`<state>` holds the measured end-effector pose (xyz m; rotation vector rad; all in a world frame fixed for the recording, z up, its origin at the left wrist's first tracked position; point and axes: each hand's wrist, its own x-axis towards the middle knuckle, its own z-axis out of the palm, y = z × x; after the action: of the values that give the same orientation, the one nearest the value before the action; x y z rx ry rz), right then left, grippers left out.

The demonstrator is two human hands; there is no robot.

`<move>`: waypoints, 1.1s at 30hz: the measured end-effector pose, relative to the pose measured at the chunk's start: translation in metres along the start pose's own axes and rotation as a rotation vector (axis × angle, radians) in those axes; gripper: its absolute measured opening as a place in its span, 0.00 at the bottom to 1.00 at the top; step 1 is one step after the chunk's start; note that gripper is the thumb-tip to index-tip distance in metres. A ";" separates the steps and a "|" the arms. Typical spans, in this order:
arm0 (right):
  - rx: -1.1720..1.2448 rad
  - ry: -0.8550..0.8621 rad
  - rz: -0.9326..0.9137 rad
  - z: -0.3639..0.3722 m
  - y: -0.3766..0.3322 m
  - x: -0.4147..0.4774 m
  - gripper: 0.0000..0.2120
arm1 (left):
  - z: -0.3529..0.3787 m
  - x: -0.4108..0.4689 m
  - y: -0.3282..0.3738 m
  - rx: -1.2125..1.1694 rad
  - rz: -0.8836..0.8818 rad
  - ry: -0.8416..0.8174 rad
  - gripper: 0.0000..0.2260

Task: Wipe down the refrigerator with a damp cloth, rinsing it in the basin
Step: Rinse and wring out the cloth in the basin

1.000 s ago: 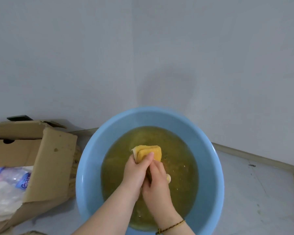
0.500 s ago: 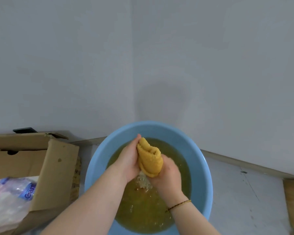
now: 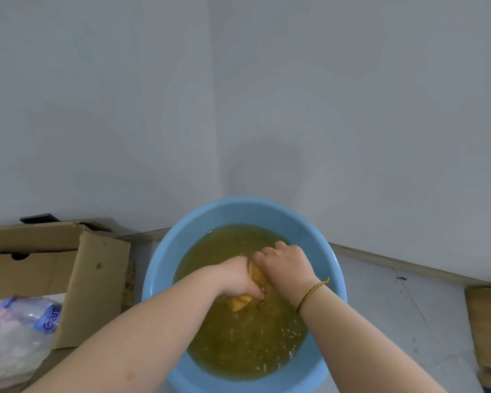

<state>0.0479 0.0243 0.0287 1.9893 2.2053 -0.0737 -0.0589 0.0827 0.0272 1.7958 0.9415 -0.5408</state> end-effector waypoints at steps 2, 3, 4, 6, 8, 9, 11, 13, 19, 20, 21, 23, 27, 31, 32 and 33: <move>0.110 -0.250 0.168 0.001 -0.001 0.005 0.12 | 0.005 0.001 0.009 0.294 0.002 0.174 0.08; 0.163 -0.320 0.233 0.001 -0.002 0.007 0.11 | 0.007 0.002 0.011 0.414 0.013 0.251 0.10; 0.216 -0.362 0.270 0.001 -0.002 0.008 0.09 | 0.010 0.002 0.010 0.532 0.050 0.312 0.12; 0.357 -0.443 0.335 0.004 -0.001 0.006 0.04 | 0.011 0.005 0.005 0.703 0.149 0.388 0.14; 0.405 -0.490 0.372 0.006 -0.002 0.003 0.07 | 0.015 0.007 -0.002 0.765 0.188 0.405 0.15; 0.387 -0.479 0.381 0.008 -0.004 0.002 0.09 | 0.018 0.007 -0.004 0.774 0.187 0.409 0.16; 0.340 -0.371 0.414 0.015 -0.010 -0.003 0.08 | 0.024 0.004 -0.008 0.699 0.171 0.468 0.20; 0.286 -0.214 0.507 0.017 -0.015 -0.009 0.08 | 0.026 0.001 -0.013 0.431 0.064 0.544 0.28; 0.037 0.234 0.625 0.022 -0.019 -0.017 0.13 | 0.031 -0.007 0.002 -1.229 -0.189 0.202 0.33; 0.022 0.329 0.586 0.025 -0.025 -0.017 0.13 | 0.028 0.000 0.002 -1.361 -0.209 0.238 0.30; -0.002 0.433 0.509 0.029 -0.030 -0.019 0.11 | 0.023 0.006 -0.001 -1.440 -0.254 0.291 0.28; 0.030 0.595 0.343 0.044 -0.041 -0.023 0.06 | 0.015 0.012 -0.006 -1.451 -0.343 0.336 0.28; 0.380 0.597 0.408 0.052 -0.058 -0.027 0.21 | 0.017 0.015 -0.011 -1.398 -0.247 0.365 0.13; 1.237 0.311 0.807 0.023 -0.064 -0.021 0.15 | 0.011 0.013 -0.003 -1.438 -0.013 0.418 0.08; 1.370 0.219 0.818 0.026 -0.061 -0.019 0.14 | 0.009 0.013 -0.002 -1.444 0.044 0.422 0.07; 1.455 0.167 0.806 0.028 -0.059 -0.017 0.13 | 0.007 0.013 -0.002 -1.440 0.095 0.423 0.06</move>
<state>-0.0063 -0.0027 -0.0006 3.3945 1.0942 -1.8283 -0.0525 0.0812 0.0138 0.5949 1.0658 0.5508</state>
